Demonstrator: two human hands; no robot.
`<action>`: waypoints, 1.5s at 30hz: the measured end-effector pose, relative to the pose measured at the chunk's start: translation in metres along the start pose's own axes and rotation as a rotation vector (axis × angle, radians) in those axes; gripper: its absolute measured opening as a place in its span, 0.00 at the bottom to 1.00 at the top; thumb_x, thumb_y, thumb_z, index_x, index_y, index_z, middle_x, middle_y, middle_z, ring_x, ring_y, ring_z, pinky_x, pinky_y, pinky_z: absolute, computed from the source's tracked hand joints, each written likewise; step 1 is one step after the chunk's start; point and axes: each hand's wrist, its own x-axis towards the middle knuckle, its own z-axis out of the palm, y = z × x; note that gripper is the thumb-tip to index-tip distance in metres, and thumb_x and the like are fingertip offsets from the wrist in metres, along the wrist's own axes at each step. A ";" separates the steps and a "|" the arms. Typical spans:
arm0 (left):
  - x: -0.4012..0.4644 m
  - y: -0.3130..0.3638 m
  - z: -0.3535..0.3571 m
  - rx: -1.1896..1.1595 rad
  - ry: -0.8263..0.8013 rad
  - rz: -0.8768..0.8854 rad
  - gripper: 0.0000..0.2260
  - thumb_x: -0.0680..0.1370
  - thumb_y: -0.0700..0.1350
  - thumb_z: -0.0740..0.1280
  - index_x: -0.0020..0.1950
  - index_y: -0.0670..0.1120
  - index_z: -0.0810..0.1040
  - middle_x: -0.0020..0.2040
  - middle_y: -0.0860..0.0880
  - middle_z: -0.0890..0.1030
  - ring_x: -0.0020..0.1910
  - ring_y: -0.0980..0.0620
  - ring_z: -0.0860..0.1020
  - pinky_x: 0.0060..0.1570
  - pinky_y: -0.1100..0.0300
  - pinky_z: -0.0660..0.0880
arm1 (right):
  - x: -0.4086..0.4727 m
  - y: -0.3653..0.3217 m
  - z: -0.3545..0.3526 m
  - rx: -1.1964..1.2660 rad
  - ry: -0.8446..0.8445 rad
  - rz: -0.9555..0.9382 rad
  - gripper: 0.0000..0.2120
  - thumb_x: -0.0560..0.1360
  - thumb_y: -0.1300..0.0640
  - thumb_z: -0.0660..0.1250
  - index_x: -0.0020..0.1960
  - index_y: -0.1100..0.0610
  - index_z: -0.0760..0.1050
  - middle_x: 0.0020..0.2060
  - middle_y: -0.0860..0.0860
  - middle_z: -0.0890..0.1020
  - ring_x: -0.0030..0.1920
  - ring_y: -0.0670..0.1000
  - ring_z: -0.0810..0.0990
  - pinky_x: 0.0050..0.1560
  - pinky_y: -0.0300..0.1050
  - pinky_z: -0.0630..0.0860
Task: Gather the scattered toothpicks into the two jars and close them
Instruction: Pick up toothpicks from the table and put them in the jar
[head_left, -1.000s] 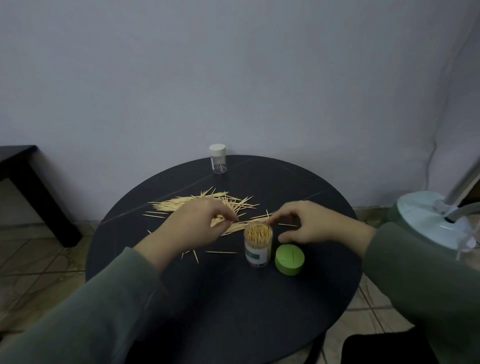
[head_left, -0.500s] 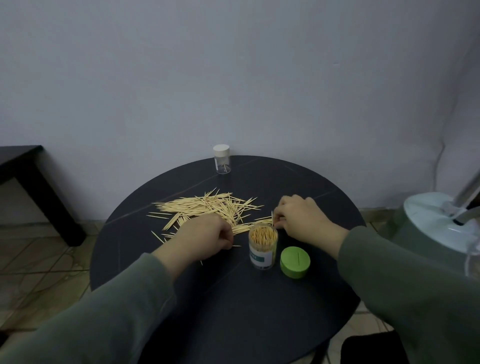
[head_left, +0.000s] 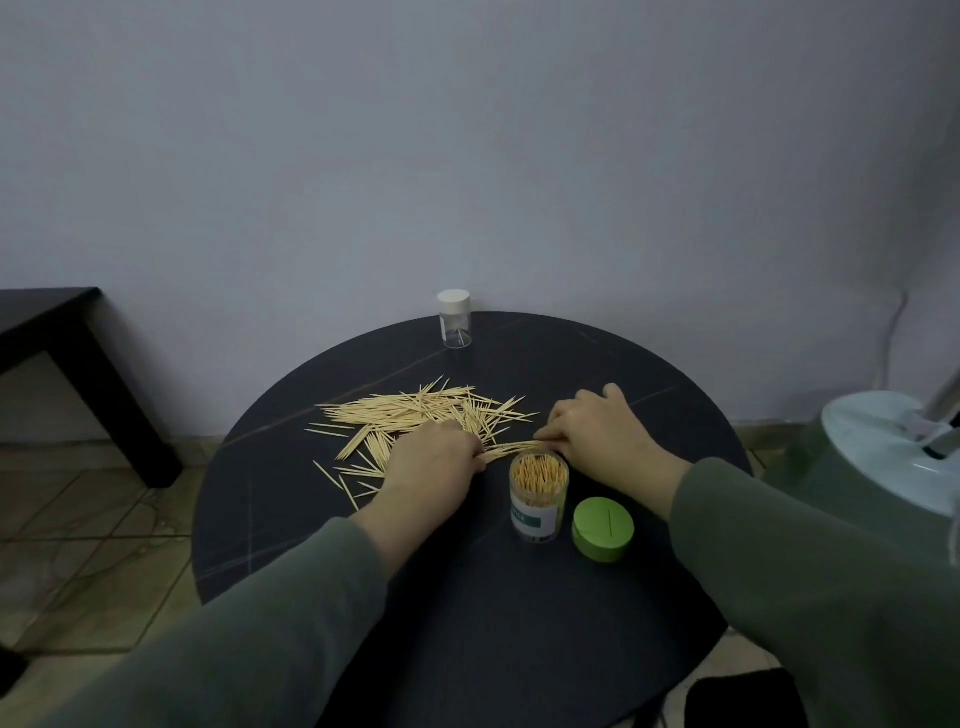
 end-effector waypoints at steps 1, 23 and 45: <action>0.000 0.001 0.000 0.009 -0.010 0.006 0.12 0.81 0.52 0.61 0.61 0.52 0.79 0.57 0.50 0.78 0.57 0.49 0.75 0.51 0.53 0.75 | -0.001 0.000 0.000 -0.005 0.005 -0.004 0.15 0.81 0.46 0.58 0.66 0.42 0.74 0.62 0.45 0.76 0.61 0.50 0.72 0.60 0.52 0.62; -0.004 0.007 -0.002 0.007 0.031 -0.020 0.12 0.82 0.51 0.59 0.58 0.48 0.79 0.55 0.50 0.79 0.56 0.50 0.74 0.52 0.53 0.76 | -0.009 -0.002 -0.002 -0.089 0.034 -0.041 0.13 0.82 0.50 0.58 0.63 0.44 0.76 0.57 0.47 0.78 0.58 0.51 0.71 0.61 0.55 0.61; 0.001 0.000 0.000 -0.074 0.084 -0.129 0.12 0.82 0.51 0.59 0.60 0.50 0.78 0.54 0.50 0.81 0.57 0.49 0.74 0.50 0.53 0.74 | -0.018 0.006 -0.008 -0.028 0.017 -0.011 0.11 0.82 0.49 0.56 0.55 0.46 0.77 0.50 0.46 0.80 0.55 0.50 0.72 0.61 0.54 0.60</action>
